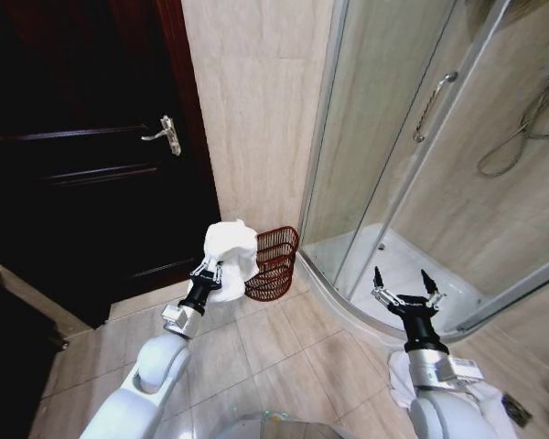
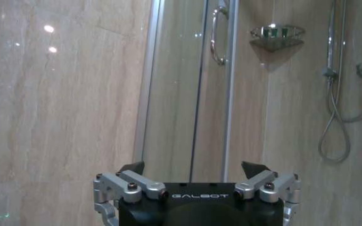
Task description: Discard the used towel into the hamper.
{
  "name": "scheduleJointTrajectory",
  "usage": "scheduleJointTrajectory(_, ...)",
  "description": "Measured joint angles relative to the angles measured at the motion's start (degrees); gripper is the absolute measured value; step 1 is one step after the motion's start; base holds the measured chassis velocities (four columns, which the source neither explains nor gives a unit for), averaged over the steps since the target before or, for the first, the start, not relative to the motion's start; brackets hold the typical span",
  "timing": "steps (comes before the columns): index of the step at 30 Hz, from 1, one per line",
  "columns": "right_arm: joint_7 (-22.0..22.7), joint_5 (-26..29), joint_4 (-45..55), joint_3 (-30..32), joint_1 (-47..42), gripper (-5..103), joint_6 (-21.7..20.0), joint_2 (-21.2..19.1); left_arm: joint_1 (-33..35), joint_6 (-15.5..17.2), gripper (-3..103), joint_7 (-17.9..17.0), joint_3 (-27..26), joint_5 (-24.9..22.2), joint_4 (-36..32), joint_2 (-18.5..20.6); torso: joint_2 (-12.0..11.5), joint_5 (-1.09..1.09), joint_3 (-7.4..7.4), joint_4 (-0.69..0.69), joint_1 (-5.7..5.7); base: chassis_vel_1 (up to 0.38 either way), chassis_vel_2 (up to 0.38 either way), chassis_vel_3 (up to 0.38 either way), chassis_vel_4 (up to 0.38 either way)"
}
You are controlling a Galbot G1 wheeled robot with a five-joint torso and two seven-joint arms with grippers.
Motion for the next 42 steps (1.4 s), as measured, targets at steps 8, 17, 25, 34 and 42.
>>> scheduleJointTrajectory(8, 1.01, -1.31, 0.14, -0.14, -0.19, 100, -0.75, 0.02, 0.17, -0.26, 7, 0.38, -0.04, 0.02, 0.26, -0.08, -1.78, 0.00, -1.04, 0.00, -0.75, 0.000, 0.000, 0.000, 0.000)
scheduleJointTrajectory(17, 1.42, -1.22, 0.20, -0.16, -0.05, 100, -0.41, 0.10, 0.21, -0.58, 7, 0.52, -0.11, 0.02, 0.53, -0.11, -3.97, 0.00, -2.32, 0.00, -1.65, 0.000, 0.000, 0.000, 0.000)
scheduleJointTrajectory(25, 1.62, -1.38, -0.06, -0.10, -0.14, 100, -0.17, 0.20, 0.27, -0.70, 7, 0.66, -0.09, 0.08, 0.81, -0.25, -5.95, 0.00, -3.55, 0.00, -2.41, 0.000, 0.000, 0.000, 0.000)
scheduleJointTrajectory(34, 2.07, -1.71, -0.15, -0.09, -0.13, 100, -0.35, 0.22, 0.02, -0.69, 7, 0.49, -0.05, 0.15, 1.34, -0.22, -8.29, 0.00, -4.95, 0.00, -3.32, 0.000, 0.000, 0.000, 0.000)
scheduleJointTrajectory(42, 2.41, -1.68, -0.28, -0.08, -0.13, 100, -0.44, 0.25, -0.23, -1.64, 7, 0.26, 0.07, 0.15, 2.15, -0.55, -9.86, 0.00, -5.91, 0.00, -3.94, 0.000, 0.000, 0.000, 0.000)
